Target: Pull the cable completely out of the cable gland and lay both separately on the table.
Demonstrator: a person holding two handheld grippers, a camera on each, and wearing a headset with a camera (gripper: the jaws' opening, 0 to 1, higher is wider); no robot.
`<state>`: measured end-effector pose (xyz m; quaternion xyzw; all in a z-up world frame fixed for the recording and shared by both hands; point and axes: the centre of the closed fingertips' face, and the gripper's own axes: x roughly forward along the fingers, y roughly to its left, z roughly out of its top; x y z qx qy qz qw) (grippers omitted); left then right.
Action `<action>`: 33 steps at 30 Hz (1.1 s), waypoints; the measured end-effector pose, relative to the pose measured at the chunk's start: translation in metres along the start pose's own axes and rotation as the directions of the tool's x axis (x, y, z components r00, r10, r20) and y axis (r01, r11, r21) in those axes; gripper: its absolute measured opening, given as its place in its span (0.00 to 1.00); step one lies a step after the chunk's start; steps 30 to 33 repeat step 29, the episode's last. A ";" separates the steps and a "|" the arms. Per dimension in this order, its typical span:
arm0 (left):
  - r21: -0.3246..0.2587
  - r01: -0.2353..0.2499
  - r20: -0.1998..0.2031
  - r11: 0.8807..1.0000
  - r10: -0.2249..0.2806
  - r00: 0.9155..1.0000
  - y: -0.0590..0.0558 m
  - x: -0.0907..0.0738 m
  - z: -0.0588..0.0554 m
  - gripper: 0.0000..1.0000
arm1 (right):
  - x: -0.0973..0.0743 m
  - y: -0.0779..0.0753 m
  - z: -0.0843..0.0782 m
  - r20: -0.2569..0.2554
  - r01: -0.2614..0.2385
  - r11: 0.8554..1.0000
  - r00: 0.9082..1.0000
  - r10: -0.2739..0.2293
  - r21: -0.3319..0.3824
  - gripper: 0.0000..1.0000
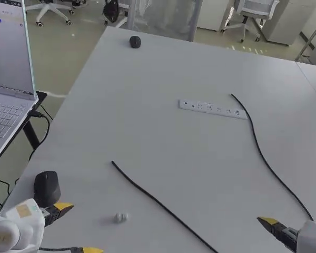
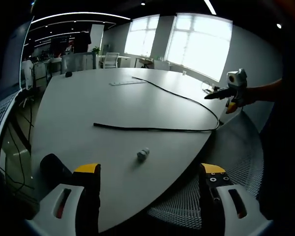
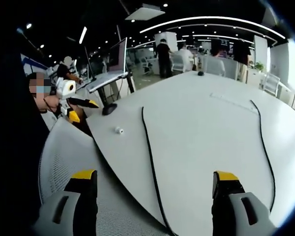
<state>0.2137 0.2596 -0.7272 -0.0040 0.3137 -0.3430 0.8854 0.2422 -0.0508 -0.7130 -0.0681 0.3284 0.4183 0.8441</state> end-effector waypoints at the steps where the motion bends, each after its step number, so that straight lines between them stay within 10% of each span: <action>1: 0.001 -0.003 -0.002 1.000 0.003 1.000 0.000 -0.001 0.000 0.86 | 0.000 0.000 -0.002 -0.003 -0.001 1.000 1.000 0.001 0.004 0.99; 33: -0.069 -0.057 -0.077 0.996 0.051 0.996 0.009 -0.010 -0.008 0.99 | -0.001 0.011 -0.008 -0.031 -0.009 1.000 0.999 0.010 0.030 0.99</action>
